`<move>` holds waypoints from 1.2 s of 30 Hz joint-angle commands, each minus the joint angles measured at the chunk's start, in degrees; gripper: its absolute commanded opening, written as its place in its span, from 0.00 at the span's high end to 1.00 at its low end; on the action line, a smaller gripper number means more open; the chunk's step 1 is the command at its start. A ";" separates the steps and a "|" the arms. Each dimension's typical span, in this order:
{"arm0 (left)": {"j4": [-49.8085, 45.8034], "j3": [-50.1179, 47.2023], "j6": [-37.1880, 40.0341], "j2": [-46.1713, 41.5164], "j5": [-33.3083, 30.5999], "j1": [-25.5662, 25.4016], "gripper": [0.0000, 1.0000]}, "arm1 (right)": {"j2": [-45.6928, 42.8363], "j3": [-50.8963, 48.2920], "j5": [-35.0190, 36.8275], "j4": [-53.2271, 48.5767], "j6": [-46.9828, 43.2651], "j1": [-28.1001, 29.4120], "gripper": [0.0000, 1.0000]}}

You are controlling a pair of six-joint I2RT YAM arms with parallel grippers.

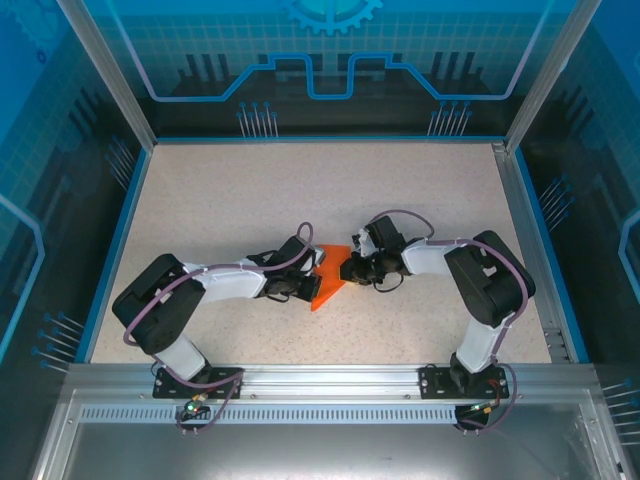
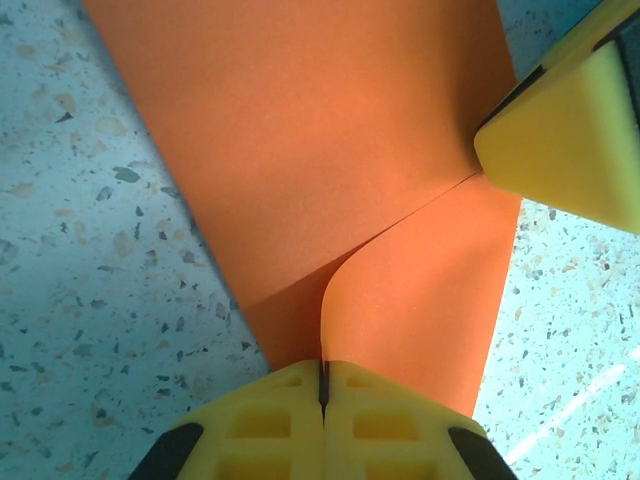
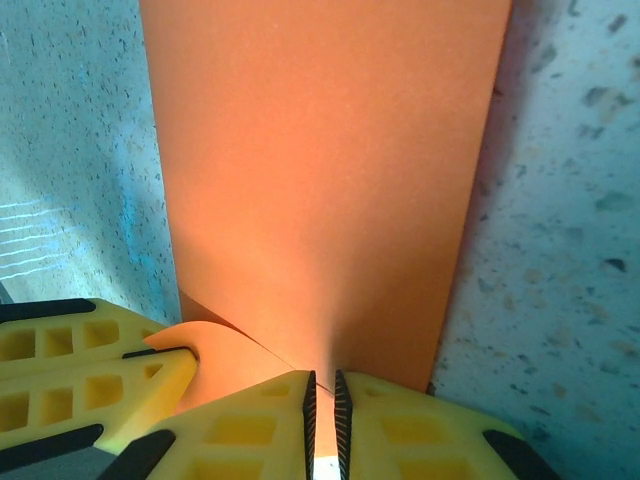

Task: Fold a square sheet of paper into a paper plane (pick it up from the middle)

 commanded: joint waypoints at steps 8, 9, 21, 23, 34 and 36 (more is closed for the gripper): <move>-3.37 -0.55 0.54 -0.20 -1.47 0.57 1.00 | -4.56 2.27 0.24 -3.52 -0.28 4.99 0.82; -3.33 -0.49 0.48 -0.20 -1.46 0.55 1.00 | -3.85 2.77 0.40 -3.44 0.08 5.67 0.82; -3.59 -0.30 0.65 -0.29 -1.38 0.55 1.00 | 3.39 3.27 5.35 -5.01 0.02 7.98 0.84; -3.59 -0.14 0.57 -0.37 -1.46 0.57 1.00 | 3.79 3.26 5.99 -5.65 -0.16 8.04 0.84; -7.58 2.19 -3.46 -9.42 -1.52 0.63 0.68 | 4.17 2.83 7.34 -6.37 0.29 8.43 0.84; -8.03 1.61 -5.54 -11.73 -1.51 0.60 0.67 | 4.18 2.90 7.37 -6.33 0.29 8.43 0.84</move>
